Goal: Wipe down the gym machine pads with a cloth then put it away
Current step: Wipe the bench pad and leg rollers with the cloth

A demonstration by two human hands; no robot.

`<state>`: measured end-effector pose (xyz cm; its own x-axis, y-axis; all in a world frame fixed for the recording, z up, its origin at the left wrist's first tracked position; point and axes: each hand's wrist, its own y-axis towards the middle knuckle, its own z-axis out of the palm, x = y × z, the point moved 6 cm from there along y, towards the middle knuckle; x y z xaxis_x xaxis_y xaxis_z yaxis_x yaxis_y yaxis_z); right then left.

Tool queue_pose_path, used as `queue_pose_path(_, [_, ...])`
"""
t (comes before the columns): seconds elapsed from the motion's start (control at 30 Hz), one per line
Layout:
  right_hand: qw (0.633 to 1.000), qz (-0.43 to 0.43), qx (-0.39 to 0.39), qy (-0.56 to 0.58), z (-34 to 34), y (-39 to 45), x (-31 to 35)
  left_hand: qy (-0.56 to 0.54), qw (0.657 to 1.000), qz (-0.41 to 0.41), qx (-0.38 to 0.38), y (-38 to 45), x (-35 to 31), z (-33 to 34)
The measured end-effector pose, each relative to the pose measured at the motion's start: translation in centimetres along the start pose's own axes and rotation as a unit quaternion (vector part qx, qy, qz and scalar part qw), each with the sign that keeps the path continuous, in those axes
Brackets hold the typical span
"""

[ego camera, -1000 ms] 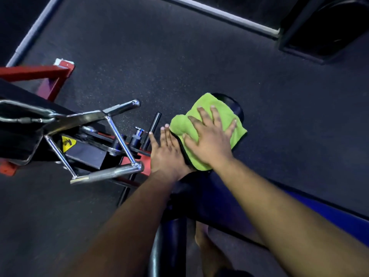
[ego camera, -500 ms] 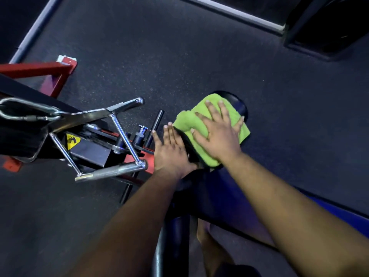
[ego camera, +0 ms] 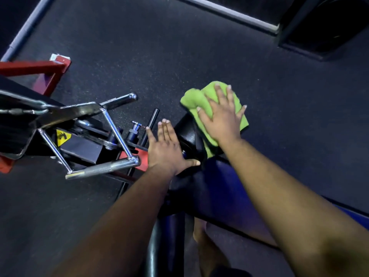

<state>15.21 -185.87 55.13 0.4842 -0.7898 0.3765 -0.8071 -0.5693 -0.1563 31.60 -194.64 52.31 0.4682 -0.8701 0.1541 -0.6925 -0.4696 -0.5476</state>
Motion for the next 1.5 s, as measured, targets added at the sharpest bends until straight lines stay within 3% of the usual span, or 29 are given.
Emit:
queue_pose_path(0.17, [0.99,0.117,-0.053,0.062,0.6,-1.7,0.2,-0.005,1.0,0.005,-0.007,0.0,0.1,0.0])
queue_pose_path(0.27, [0.986,0.111,-0.023,0.122,2.6,-7.4,1.4,0.023,0.999,0.01,-0.029,0.0,0.0,-0.2])
queue_pose_path(0.33, [0.979,0.107,-0.044,0.168,2.8,-7.1,0.4,0.016,1.0,0.008,-0.026,0.0,0.0,-0.1])
queue_pose_path(0.43, [0.943,0.171,-0.126,0.257,1.8,-3.6,-2.5,-0.011,1.0,0.004,-0.01,0.2,0.0,0.1])
queue_pose_path(0.5, [0.907,0.235,-0.145,0.317,1.6,-2.3,-3.9,-0.01,1.0,0.007,-0.003,0.2,0.1,0.2])
queue_pose_path(0.57, [0.897,0.267,-0.144,0.32,1.3,-2.3,-4.3,-0.006,1.0,0.012,0.004,0.0,0.2,0.1])
queue_pose_path(0.7, [0.932,0.225,-0.125,0.255,-1.4,-4.0,-3.9,-0.075,0.996,0.036,-0.015,-1.1,0.8,-1.3])
queue_pose_path(0.8, [0.96,0.134,-0.084,0.233,-3.5,-7.2,-2.4,-0.174,0.983,0.047,-0.025,-3.8,0.9,-3.2])
queue_pose_path(0.9, [0.964,0.059,-0.065,0.251,-5.9,-11.5,0.2,-0.265,0.961,0.072,-0.007,-8.1,0.6,-4.9])
queue_pose_path(0.97, [0.961,0.047,-0.055,0.267,-7.0,-13.8,1.4,-0.417,0.902,0.097,0.062,-11.1,-0.1,-4.7])
queue_pose_path(1.03, [0.953,0.046,-0.037,0.296,-8.1,-16.0,2.9,-0.589,0.789,0.115,0.128,-15.2,-0.4,-4.7])
queue_pose_path(1.17, [0.924,-0.011,0.041,0.381,-10.4,-20.5,8.1,-0.819,0.552,0.09,0.126,-23.8,0.5,-6.1])
queue_pose_path(1.23, [0.907,-0.07,0.074,0.409,-11.6,-23.1,11.3,-0.884,0.457,0.054,0.084,-27.8,2.1,-6.3])
queue_pose_path(1.3, [0.9,-0.129,0.098,0.406,-12.3,-25.5,13.8,-0.902,0.43,0.014,0.045,-31.4,3.7,-6.2])
queue_pose_path(1.37, [0.894,-0.188,0.115,0.391,-12.4,-28.8,17.0,-0.897,0.441,-0.03,-0.022,-35.4,6.4,-5.1])
queue_pose_path(1.5, [0.879,-0.158,0.189,0.409,-10.4,-34.9,22.2,-0.89,0.435,-0.078,-0.113,-44.0,12.1,-1.0])
